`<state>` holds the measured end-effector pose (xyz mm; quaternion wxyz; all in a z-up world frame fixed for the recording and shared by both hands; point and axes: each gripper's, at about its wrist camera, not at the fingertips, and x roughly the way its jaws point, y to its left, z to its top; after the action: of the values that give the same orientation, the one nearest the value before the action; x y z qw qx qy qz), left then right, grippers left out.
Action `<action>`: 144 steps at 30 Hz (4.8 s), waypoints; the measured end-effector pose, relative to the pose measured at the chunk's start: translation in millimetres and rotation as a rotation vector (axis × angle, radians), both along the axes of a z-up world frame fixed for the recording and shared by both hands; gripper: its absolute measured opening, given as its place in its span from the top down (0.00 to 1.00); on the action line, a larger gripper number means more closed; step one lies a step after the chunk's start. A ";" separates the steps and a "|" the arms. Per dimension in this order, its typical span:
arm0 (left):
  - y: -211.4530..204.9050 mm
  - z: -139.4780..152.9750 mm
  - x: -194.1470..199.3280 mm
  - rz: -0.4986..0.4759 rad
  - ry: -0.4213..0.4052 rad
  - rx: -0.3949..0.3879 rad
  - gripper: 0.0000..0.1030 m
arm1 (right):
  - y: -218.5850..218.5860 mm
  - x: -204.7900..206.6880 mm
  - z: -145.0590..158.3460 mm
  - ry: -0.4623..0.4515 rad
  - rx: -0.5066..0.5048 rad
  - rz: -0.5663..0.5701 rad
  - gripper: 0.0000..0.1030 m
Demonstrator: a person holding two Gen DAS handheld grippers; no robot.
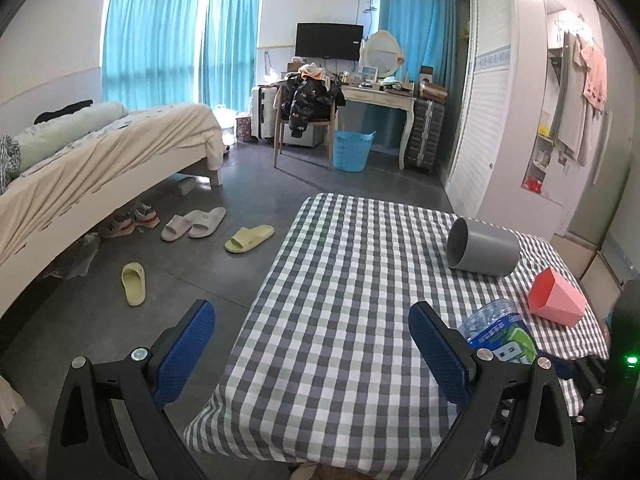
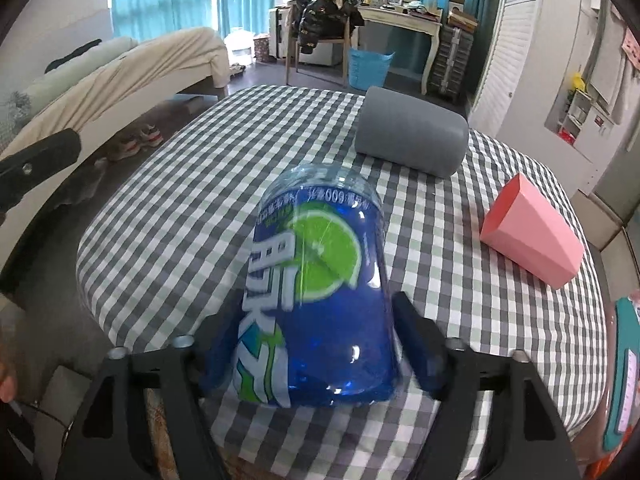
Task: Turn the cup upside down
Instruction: 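Lift the blue bottle with the right gripper toward the left gripper, then close the left gripper on the bottle while the right gripper releases it, then rotate the held bottle with the left gripper so its cap points up, then lower the bottle onto the table with the left gripper and open it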
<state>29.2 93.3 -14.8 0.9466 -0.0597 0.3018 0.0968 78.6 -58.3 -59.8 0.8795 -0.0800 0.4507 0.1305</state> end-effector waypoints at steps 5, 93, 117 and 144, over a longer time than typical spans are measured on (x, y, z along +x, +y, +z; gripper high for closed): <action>-12.2 5.9 7.4 0.011 0.006 0.018 0.02 | -19.0 -11.7 30.6 -0.067 0.074 0.025 0.13; -173.8 0.1 66.5 -0.307 0.128 0.027 0.26 | -194.8 4.0 34.8 -0.157 0.244 -0.218 0.13; -176.5 -18.4 60.6 -0.371 0.090 0.029 0.16 | -197.7 3.9 30.7 -0.146 0.222 -0.240 0.13; -150.1 38.6 -10.4 -0.341 -0.178 -0.007 0.15 | -178.8 -45.1 76.4 -0.293 0.180 -0.215 0.13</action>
<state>18.7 -56.7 23.9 0.9720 -0.0195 0.2228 -0.0717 33.6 -237.1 16.5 0.9481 0.0292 0.3104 0.0625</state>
